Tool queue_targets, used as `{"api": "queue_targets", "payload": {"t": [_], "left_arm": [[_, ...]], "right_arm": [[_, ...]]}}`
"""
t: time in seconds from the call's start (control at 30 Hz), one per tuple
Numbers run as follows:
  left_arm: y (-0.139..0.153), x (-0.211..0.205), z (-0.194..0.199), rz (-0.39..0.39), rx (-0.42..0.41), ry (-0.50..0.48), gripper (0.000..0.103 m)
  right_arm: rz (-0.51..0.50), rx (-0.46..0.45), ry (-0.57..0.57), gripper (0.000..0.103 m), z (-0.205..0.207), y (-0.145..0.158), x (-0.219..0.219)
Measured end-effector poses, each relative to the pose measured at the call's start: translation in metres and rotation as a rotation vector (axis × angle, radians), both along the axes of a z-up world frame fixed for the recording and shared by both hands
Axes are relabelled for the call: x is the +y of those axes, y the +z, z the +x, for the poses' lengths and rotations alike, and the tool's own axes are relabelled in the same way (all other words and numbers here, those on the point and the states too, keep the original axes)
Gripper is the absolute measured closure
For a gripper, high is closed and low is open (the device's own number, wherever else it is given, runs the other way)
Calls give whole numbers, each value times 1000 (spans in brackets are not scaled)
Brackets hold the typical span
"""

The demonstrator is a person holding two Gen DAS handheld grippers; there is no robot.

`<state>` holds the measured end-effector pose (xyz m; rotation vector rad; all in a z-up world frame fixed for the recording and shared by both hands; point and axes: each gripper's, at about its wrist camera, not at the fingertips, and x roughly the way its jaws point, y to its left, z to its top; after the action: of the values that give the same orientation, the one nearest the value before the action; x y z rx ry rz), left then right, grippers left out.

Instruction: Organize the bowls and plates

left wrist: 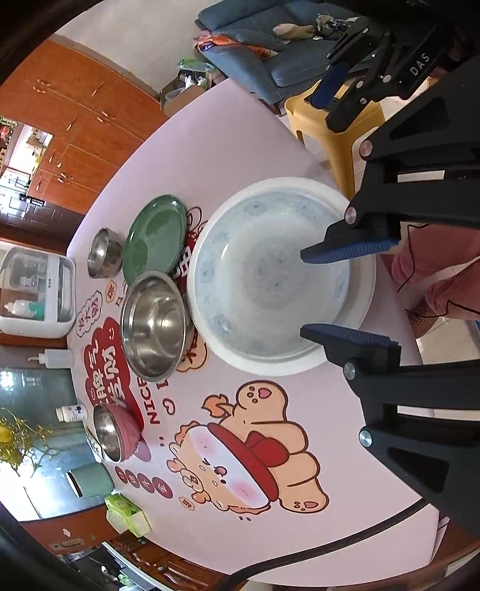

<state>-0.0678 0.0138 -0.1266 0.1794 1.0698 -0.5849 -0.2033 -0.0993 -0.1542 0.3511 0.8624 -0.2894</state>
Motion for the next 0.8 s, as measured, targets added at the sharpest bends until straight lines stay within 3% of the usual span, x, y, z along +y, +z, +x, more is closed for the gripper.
{"api": "queue_targets", "payload": {"t": [0.33, 0.8], "left_arm": [[13, -24, -4, -19, -28, -8, 70], [20, -78, 20, -47, -25, 130, 70]], "right_arm": [[-4, -53, 36, 50, 10, 11, -25], [29, -39, 187, 50, 62, 18, -99]]}}
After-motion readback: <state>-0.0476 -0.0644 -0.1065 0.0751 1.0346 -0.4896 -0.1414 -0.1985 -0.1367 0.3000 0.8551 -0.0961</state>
